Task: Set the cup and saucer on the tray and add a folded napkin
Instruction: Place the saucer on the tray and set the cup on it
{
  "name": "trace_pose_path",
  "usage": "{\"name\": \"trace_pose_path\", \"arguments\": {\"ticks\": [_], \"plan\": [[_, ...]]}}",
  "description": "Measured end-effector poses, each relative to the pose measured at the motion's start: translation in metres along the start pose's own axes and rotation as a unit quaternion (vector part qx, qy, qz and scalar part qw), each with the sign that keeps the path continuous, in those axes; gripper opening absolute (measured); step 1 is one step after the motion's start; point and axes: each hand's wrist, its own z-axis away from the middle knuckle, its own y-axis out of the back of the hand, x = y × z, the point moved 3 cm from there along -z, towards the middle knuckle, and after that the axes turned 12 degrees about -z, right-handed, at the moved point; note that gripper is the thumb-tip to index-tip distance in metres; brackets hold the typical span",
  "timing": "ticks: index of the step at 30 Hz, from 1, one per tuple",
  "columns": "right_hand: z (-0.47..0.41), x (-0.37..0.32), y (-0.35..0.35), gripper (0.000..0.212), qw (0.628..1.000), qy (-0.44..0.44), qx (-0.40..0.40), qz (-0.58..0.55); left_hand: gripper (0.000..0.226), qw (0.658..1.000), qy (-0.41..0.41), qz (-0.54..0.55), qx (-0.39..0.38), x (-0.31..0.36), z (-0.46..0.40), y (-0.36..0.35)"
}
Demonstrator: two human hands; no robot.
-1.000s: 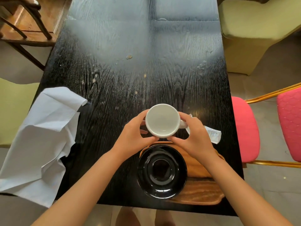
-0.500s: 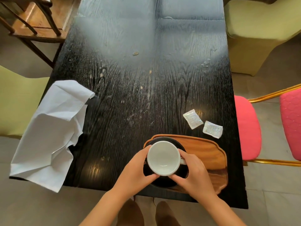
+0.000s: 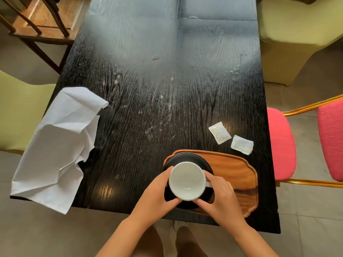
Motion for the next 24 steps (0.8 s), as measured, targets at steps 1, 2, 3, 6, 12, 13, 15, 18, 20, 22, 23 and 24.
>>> {"name": "trace_pose_path", "arguments": {"ticks": [1, 2, 3, 6, 12, 13, 15, 18, 20, 22, 23, 24], "plan": [[0.001, 0.001, 0.001, 0.078, 1.0, -0.001, 0.0, 0.001, 0.083, 1.0, 0.0, -0.001, 0.0, 0.0, 0.001, -0.001], [0.001, 0.001, 0.001, 0.078, 1.0, -0.001, 0.001, 0.003, 0.084, 1.0, 0.0, -0.003, -0.001, 0.0, 0.001, -0.001], [0.001, 0.002, 0.001, 0.079, 1.0, -0.001, 0.002, 0.005, 0.084, 1.0, -0.002, -0.005, -0.001, -0.001, 0.001, -0.002], [0.001, 0.0, -0.002, 0.079, 1.0, -0.007, 0.012, 0.001, 0.085, 1.0, -0.006, -0.013, -0.001, -0.002, -0.002, 0.001], [0.001, -0.003, -0.003, 0.08, 1.0, -0.007, 0.023, -0.011, 0.091, 1.0, -0.001, -0.015, -0.004, -0.003, -0.002, 0.0], [0.001, -0.004, -0.004, 0.08, 1.0, -0.008, 0.023, -0.016, 0.092, 1.0, -0.001, -0.014, -0.004, -0.004, -0.001, 0.0], [0.002, -0.003, -0.005, 0.08, 1.0, -0.007, 0.016, -0.016, 0.093, 1.0, -0.002, -0.006, 0.001, -0.003, -0.001, 0.0], [0.003, -0.003, -0.004, 0.078, 1.0, -0.001, 0.011, -0.014, 0.093, 1.0, -0.008, 0.015, 0.012, -0.002, -0.001, 0.002], [0.003, -0.003, -0.001, 0.079, 1.0, 0.003, 0.014, -0.018, 0.092, 1.0, -0.015, 0.012, 0.014, -0.002, -0.001, 0.002], [0.003, -0.003, 0.002, 0.08, 0.999, 0.004, 0.017, -0.028, 0.091, 1.0, -0.02, 0.01, 0.014, -0.003, 0.0, 0.002], [0.003, -0.003, 0.003, 0.078, 0.999, 0.004, 0.018, -0.031, 0.091, 1.0, -0.02, 0.01, 0.013, -0.004, 0.0, 0.002], [0.003, -0.002, 0.005, 0.076, 0.999, 0.006, 0.016, -0.033, 0.09, 1.0, -0.018, 0.008, 0.011, -0.005, 0.0, 0.003]]}}
